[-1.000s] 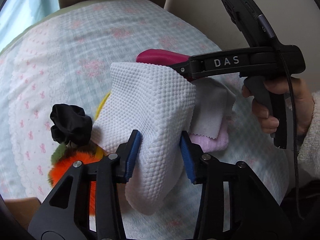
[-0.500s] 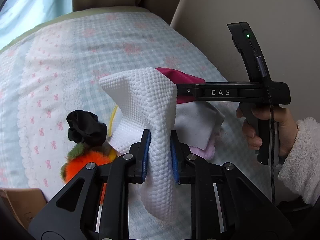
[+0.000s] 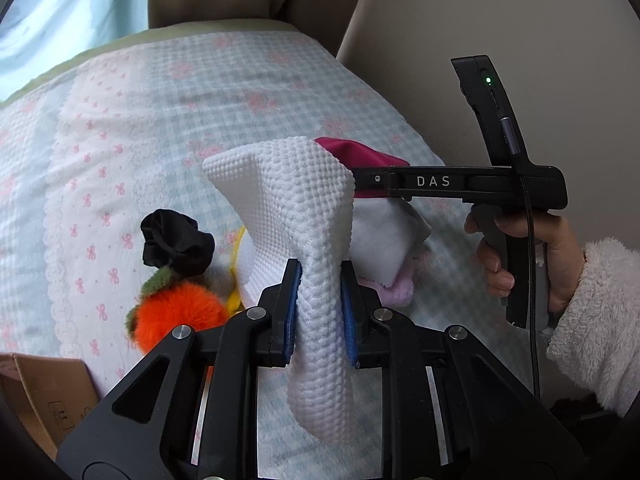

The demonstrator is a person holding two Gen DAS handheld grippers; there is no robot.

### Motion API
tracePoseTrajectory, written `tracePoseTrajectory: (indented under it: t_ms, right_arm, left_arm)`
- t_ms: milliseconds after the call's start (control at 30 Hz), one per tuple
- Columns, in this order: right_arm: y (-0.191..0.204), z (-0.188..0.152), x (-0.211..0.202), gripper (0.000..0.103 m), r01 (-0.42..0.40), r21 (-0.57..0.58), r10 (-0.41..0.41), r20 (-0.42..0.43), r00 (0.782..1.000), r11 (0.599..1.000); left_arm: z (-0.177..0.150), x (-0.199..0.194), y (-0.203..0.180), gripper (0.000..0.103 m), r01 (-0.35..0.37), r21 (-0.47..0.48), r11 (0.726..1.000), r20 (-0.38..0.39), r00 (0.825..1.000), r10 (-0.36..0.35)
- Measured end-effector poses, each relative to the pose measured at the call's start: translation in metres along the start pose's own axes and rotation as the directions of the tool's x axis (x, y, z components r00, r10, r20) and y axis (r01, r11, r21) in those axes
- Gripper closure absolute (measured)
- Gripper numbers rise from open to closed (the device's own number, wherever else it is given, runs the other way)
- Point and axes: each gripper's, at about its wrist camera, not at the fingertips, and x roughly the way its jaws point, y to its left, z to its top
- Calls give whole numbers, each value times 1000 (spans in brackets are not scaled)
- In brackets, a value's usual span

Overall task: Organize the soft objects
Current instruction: 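Lift the white towel and pink pouch and carry both over the cardboard box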

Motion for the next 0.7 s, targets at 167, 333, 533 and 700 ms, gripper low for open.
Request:
tracePoseTrajectory:
  t_ms: [167, 333, 533, 700]
  right_arm:
    - [0, -2, -7, 48, -4, 4, 4, 23, 1000, 1000]
    - [4, 1, -21, 48, 5, -11, -4, 54, 999, 1000]
    - [10, 4, -49, 48, 12, -9, -11, 98, 995, 1000]
    - [25, 6, -85, 48, 18, -20, -15, 137, 990, 1000]
  left_arm:
    - [-4, -6, -2, 87, 3, -7, 1000, 2, 1000, -3]
    - [0, -21, -8, 87, 7, -2, 1000, 35, 999, -7]
    - [7, -51, -19, 86, 8, 16, 1000, 80, 997, -9]
    - [14, -82, -27, 87, 11, -3, 1000, 124, 992, -11]
